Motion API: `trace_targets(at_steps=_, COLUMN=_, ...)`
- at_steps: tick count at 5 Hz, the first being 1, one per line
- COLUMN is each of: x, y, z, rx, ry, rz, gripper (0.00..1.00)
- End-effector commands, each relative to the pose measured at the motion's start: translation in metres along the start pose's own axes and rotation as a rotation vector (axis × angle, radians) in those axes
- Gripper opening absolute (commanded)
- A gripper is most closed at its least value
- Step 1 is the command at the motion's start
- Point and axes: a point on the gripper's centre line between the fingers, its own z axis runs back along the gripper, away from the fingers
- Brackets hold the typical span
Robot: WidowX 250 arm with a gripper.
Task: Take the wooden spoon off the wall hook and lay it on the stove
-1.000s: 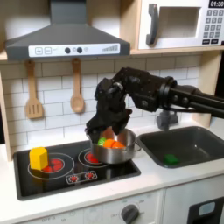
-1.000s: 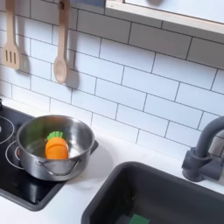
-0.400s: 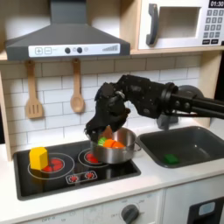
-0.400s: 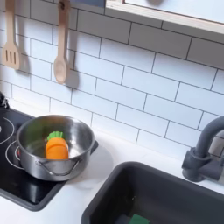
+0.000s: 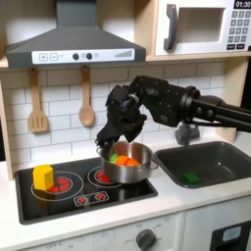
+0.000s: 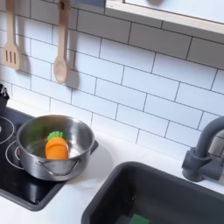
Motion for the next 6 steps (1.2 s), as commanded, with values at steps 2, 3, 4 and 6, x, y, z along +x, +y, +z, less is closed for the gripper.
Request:
trace_targets(at_steps=2, x=0.000, y=0.000, z=0.000, rx=0.000, ry=0.001, rz=0.001, gripper=1.00)
trace_targets(at_steps=3, x=-0.001, y=0.000, z=0.000, rx=0.000, ry=0.002, rz=0.002, gripper=1.00)
trace_targets(at_steps=4, x=-0.001, y=0.000, z=0.000, rx=0.000, ry=0.002, rz=0.002, gripper=1.00)
trace_targets(at_steps=6, x=0.018, y=0.019, z=-0.020, rx=0.001, ry=-0.083, rz=0.077, gripper=1.00)
